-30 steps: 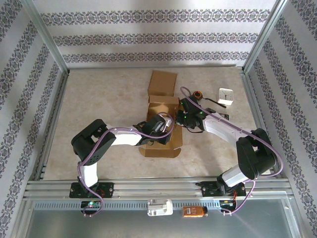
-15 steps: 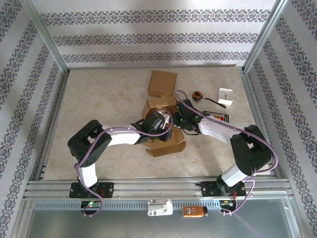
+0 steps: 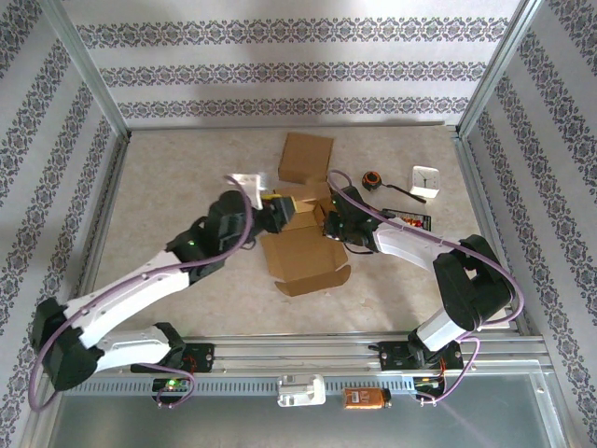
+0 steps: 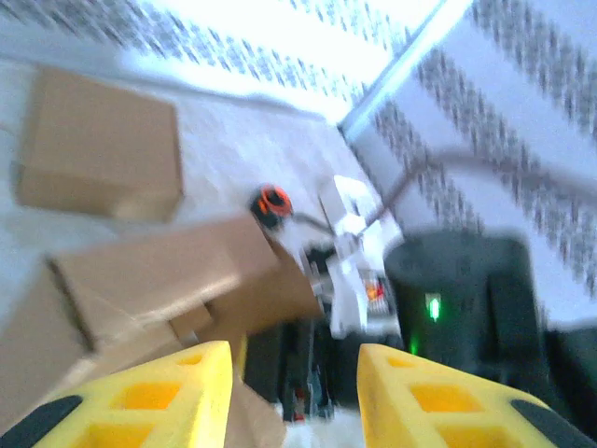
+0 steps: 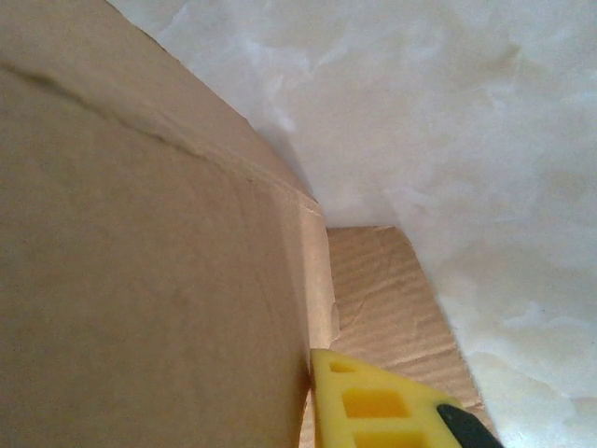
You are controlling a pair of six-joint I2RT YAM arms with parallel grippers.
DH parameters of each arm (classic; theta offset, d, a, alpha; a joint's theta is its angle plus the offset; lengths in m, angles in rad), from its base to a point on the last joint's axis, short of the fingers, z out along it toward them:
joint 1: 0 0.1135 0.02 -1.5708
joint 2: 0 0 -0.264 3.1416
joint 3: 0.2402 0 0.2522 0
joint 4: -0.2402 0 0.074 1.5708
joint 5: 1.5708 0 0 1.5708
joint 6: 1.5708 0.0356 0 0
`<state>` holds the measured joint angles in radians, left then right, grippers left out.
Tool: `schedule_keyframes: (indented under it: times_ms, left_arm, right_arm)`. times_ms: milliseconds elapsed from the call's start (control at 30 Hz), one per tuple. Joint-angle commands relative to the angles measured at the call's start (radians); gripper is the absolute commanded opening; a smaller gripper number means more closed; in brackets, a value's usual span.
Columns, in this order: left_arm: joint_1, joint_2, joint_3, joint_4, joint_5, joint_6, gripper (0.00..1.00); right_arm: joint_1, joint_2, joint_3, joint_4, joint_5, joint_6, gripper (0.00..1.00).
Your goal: Fold the paper box
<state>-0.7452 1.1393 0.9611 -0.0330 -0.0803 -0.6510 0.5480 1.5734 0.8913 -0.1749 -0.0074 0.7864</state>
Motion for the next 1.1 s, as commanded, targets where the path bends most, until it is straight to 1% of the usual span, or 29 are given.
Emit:
schedule_keyframes:
  times_ms: [0, 67, 133, 200, 233, 300, 433, 500, 600, 700, 767, 833, 900, 967, 1000, 1067]
  left_arm:
    - [0.102, 0.014, 0.065, -0.220, -0.050, -0.102, 0.42]
    - [0.167, 0.041, 0.097, -0.269, 0.039, -0.145, 0.44]
    - [0.235, 0.077, 0.106, -0.266, 0.158, -0.195, 0.46]
    - [0.286, 0.124, 0.101, -0.215, 0.283, -0.220, 0.49]
    - [0.304, 0.141, 0.094, -0.184, 0.325, -0.228, 0.50]
    - [0.331, 0.176, 0.077, -0.097, 0.406, -0.236, 0.55]
    - [0.354, 0.239, 0.047, 0.045, 0.493, -0.284, 0.63]
    - [0.357, 0.269, 0.029, 0.104, 0.519, -0.319, 0.63]
    - [0.358, 0.311, 0.012, 0.165, 0.574, -0.359, 0.61]
    - [0.357, 0.330, -0.007, 0.163, 0.594, -0.374, 0.58]
    - [0.356, 0.321, -0.025, 0.128, 0.576, -0.367, 0.57]
    - [0.355, 0.290, -0.028, 0.037, 0.508, -0.319, 0.56]
    - [0.355, 0.238, -0.021, -0.094, 0.393, -0.263, 0.56]
    - [0.355, 0.179, -0.020, -0.181, 0.298, -0.239, 0.57]
    - [0.355, 0.149, -0.027, -0.206, 0.268, -0.236, 0.58]
    - [0.353, 0.102, -0.049, -0.223, 0.261, -0.249, 0.59]
  right_arm:
    - [0.016, 0.009, -0.005, -0.038, 0.029, -0.020, 0.14]
    - [0.019, 0.006, -0.003, -0.041, 0.032, -0.024, 0.14]
    - [0.022, 0.005, -0.002, -0.044, 0.035, -0.028, 0.14]
    - [0.026, 0.003, 0.000, -0.047, 0.039, -0.033, 0.14]
    - [0.027, 0.003, 0.003, -0.047, 0.040, -0.036, 0.14]
    - [0.032, 0.004, 0.009, -0.048, 0.037, -0.053, 0.14]
    - [0.043, 0.005, 0.024, -0.056, 0.041, -0.073, 0.14]
    - [0.047, 0.008, 0.029, -0.059, 0.044, -0.079, 0.14]
    - [0.051, 0.011, 0.038, -0.065, 0.047, -0.080, 0.14]
    - [0.054, 0.014, 0.048, -0.066, 0.049, -0.079, 0.14]
    - [0.057, 0.019, 0.057, -0.066, 0.053, -0.080, 0.14]
    - [0.060, 0.020, 0.062, -0.069, 0.063, -0.082, 0.14]
    - [0.061, 0.020, 0.063, -0.071, 0.074, -0.081, 0.14]
    - [0.062, 0.019, 0.062, -0.076, 0.082, -0.082, 0.14]
    - [0.062, 0.020, 0.062, -0.077, 0.084, -0.081, 0.14]
    - [0.062, 0.019, 0.062, -0.079, 0.087, -0.085, 0.14]
